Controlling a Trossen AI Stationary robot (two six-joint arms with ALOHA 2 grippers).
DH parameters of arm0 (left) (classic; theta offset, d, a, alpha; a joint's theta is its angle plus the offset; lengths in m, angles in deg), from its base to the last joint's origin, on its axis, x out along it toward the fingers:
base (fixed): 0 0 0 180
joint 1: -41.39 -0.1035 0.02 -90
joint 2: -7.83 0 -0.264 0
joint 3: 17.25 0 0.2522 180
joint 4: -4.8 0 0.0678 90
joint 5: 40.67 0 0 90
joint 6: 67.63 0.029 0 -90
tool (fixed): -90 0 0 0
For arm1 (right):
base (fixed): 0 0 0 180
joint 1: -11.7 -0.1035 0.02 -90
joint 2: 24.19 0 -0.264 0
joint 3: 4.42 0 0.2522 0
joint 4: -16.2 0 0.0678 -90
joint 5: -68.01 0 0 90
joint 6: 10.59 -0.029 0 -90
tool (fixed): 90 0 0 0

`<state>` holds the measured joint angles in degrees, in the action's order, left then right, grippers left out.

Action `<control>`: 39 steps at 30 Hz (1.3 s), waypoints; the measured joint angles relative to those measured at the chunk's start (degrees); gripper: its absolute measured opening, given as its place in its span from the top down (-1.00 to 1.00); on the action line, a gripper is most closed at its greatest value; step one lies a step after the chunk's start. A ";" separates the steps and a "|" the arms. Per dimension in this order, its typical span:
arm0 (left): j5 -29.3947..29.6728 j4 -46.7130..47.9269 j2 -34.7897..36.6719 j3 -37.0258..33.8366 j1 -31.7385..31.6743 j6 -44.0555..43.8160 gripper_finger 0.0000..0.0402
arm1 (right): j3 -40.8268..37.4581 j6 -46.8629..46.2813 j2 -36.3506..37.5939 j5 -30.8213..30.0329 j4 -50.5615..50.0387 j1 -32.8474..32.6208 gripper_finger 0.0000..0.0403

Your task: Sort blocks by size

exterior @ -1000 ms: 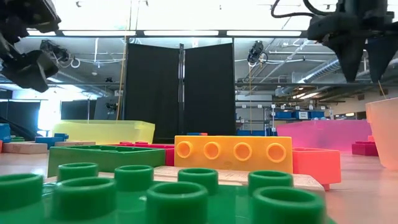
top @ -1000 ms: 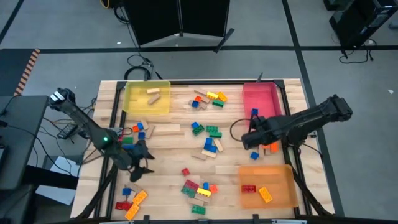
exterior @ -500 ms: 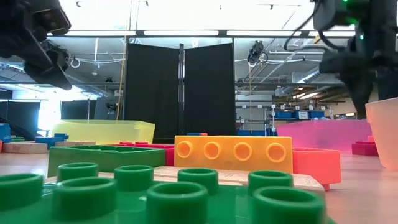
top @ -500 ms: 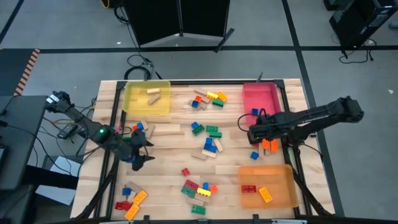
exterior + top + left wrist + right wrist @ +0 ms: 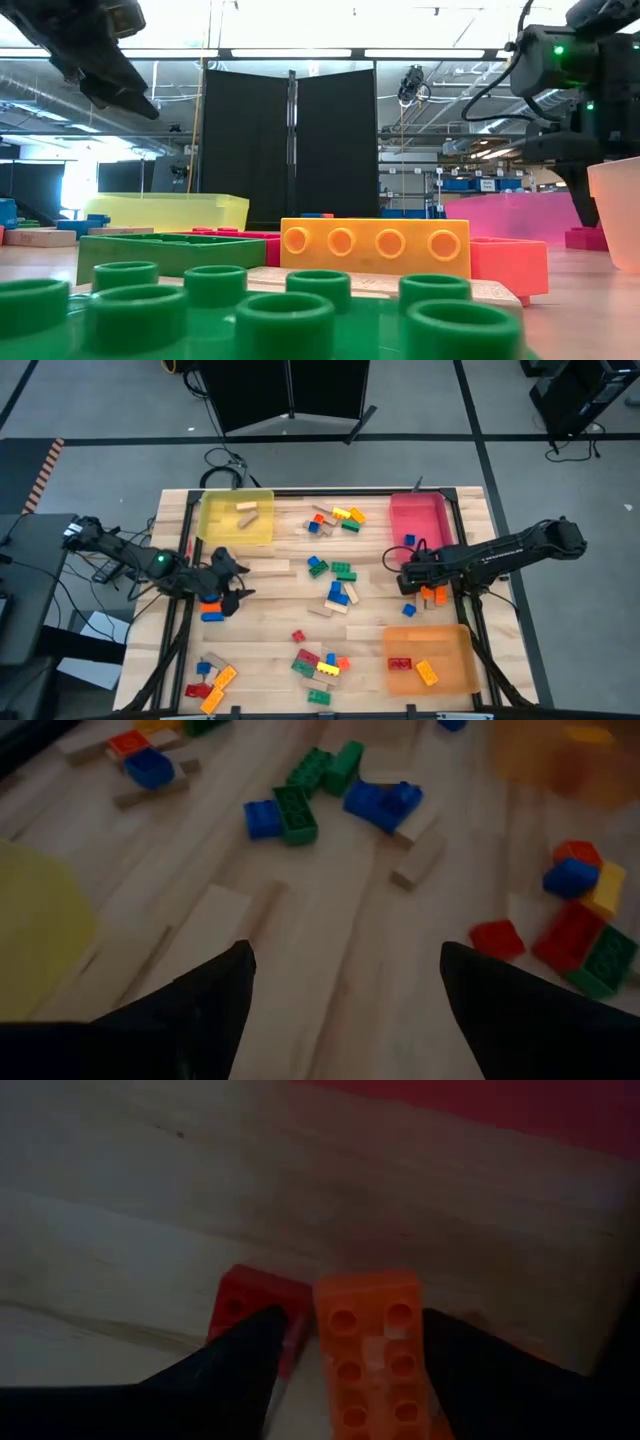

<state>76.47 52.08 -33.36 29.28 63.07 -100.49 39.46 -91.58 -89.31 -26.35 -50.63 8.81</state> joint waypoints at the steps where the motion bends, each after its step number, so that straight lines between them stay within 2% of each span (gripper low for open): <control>1: -0.01 -0.01 0.00 0.02 -0.41 0.00 -0.61 | -0.07 0.00 0.00 -0.02 0.58 0.00 -0.22; 14: -0.40 -0.29 0.00 0.12 -1.13 -0.09 -0.61 | -0.16 0.02 0.24 1.74 0.99 0.00 0.17; 19: -0.42 -0.31 0.00 0.12 -1.13 -0.07 -0.61 | -0.16 -0.52 0.22 2.40 1.10 0.00 0.26; 26: -3.94 -0.34 0.00 0.12 -1.11 1.39 -0.61 | 2.03 -1.33 0.00 2.94 0.58 -0.02 0.28; 39: -3.94 -0.33 0.00 0.12 -1.13 2.78 -0.61 | 7.02 -1.33 0.04 2.61 0.23 -0.02 0.28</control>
<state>72.53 51.75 -33.36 29.40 61.95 -97.71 46.48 -92.91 -89.27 -23.74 -50.40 8.79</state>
